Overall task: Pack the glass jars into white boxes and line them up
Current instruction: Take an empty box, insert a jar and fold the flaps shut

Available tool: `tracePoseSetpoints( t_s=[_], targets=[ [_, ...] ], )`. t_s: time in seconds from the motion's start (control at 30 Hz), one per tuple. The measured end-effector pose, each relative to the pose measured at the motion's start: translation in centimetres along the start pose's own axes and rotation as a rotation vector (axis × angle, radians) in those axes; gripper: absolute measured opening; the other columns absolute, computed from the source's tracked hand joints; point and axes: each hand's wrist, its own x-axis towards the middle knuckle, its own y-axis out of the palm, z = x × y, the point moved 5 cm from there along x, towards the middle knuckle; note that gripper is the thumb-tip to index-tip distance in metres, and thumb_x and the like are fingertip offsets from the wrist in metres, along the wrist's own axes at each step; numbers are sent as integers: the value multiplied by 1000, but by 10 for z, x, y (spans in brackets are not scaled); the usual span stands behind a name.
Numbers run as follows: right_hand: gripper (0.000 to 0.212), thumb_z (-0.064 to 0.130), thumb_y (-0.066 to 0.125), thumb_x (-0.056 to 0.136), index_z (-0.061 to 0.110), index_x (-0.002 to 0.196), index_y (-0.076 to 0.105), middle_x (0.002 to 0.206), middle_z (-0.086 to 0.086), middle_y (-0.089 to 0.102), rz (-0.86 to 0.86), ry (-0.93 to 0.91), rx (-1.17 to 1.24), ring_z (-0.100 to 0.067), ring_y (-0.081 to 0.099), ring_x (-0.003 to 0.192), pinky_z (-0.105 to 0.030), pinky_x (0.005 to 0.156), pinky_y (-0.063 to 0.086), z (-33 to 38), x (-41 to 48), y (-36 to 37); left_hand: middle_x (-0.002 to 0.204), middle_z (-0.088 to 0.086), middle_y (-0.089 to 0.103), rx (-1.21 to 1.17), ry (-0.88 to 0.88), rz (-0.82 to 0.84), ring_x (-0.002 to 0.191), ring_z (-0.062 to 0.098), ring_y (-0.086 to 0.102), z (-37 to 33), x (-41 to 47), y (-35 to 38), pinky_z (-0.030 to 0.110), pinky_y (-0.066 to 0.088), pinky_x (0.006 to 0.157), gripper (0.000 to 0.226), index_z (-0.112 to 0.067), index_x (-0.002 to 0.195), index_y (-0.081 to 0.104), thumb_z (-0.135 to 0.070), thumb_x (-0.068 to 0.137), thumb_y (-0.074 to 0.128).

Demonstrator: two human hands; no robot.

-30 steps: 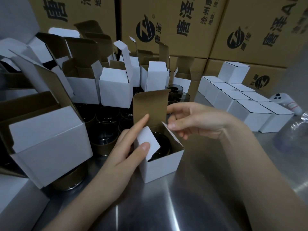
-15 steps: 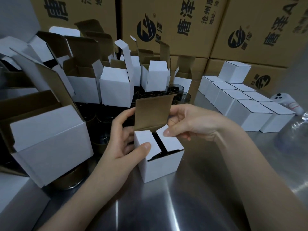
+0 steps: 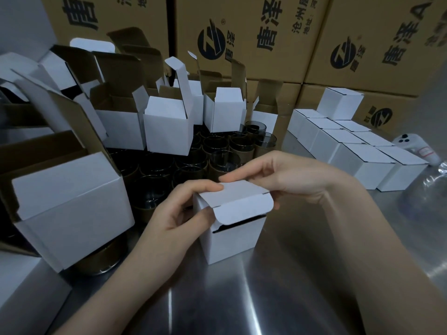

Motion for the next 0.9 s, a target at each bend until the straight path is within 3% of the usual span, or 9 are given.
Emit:
tracePoseSetpoints(
  t_s=[0.07, 0.2, 0.33, 0.43, 0.5, 0.63, 0.73, 0.8, 0.9],
  targets=[
    [36, 10, 60, 95, 40, 110, 74, 81, -9, 66, 3, 13, -10, -13, 55, 63, -20, 49, 47, -1, 0, -1, 118, 1, 67, 2, -7, -11, 113, 16, 62, 0, 0, 0, 26, 52, 92, 29, -25, 103, 70, -14, 79, 60],
    [51, 0, 46, 93, 39, 107, 75, 87, -26, 60, -7, 39, -7, -12, 54, 56, -21, 48, 48, -2, 1, -1, 118, 4, 66, 1, -20, -23, 113, 16, 62, -1, -1, -1, 33, 51, 97, 24, -21, 100, 71, -15, 79, 62],
    [48, 4, 43, 96, 39, 111, 73, 113, -33, 62, 14, 59, 1, -26, 57, 74, -23, 54, 52, 0, -1, 0, 117, 3, 68, 6, -20, -29, 113, 15, 63, -2, -1, -1, 28, 50, 96, 24, -16, 100, 72, 2, 87, 65],
    [47, 6, 44, 97, 39, 110, 74, 117, -32, 62, 17, 65, -4, -32, 58, 83, -26, 60, 56, -1, -2, -1, 115, -1, 69, -1, -32, -25, 111, 11, 63, -2, -1, -1, 26, 50, 93, 22, -21, 99, 75, -9, 84, 63],
    [44, 9, 44, 95, 37, 111, 74, 115, -33, 62, 17, 65, 1, -32, 59, 83, -28, 63, 56, -1, -3, 0, 117, -3, 69, 7, -30, -19, 113, 12, 62, 0, 1, -3, 31, 46, 97, 22, -25, 97, 76, -9, 89, 63],
    [34, 29, 58, 88, 37, 119, 70, 87, -19, 66, 53, 54, 9, -20, 62, 74, -26, 64, 55, 1, -7, 0, 122, -2, 66, -16, -13, -32, 120, 18, 59, 7, 3, -7, 42, 39, 104, 36, -23, 97, 78, -16, 85, 44],
    [49, 31, 72, 81, 37, 128, 62, 93, -17, 66, 110, 45, -48, -22, 64, 83, -28, 71, 55, -1, -10, 1, 125, 2, 65, -14, 17, -19, 122, 24, 58, 8, 3, -6, 56, 37, 108, 30, -23, 100, 76, -32, 88, 50],
    [57, 24, 78, 75, 36, 127, 59, 103, -30, 60, 125, 34, -54, -23, 64, 85, -32, 74, 54, -1, -8, 3, 124, -1, 64, 28, 9, 5, 120, 22, 58, 7, 0, -4, 48, 41, 108, 34, -25, 103, 74, -45, 84, 53],
    [59, 26, 82, 68, 34, 121, 58, 103, -35, 57, 122, 15, -62, -19, 63, 81, -32, 73, 53, 0, -6, 7, 123, -9, 61, 91, -41, 89, 118, 11, 57, 5, -6, 0, 21, 46, 94, 42, -34, 108, 65, -54, 70, 64]
  ],
)
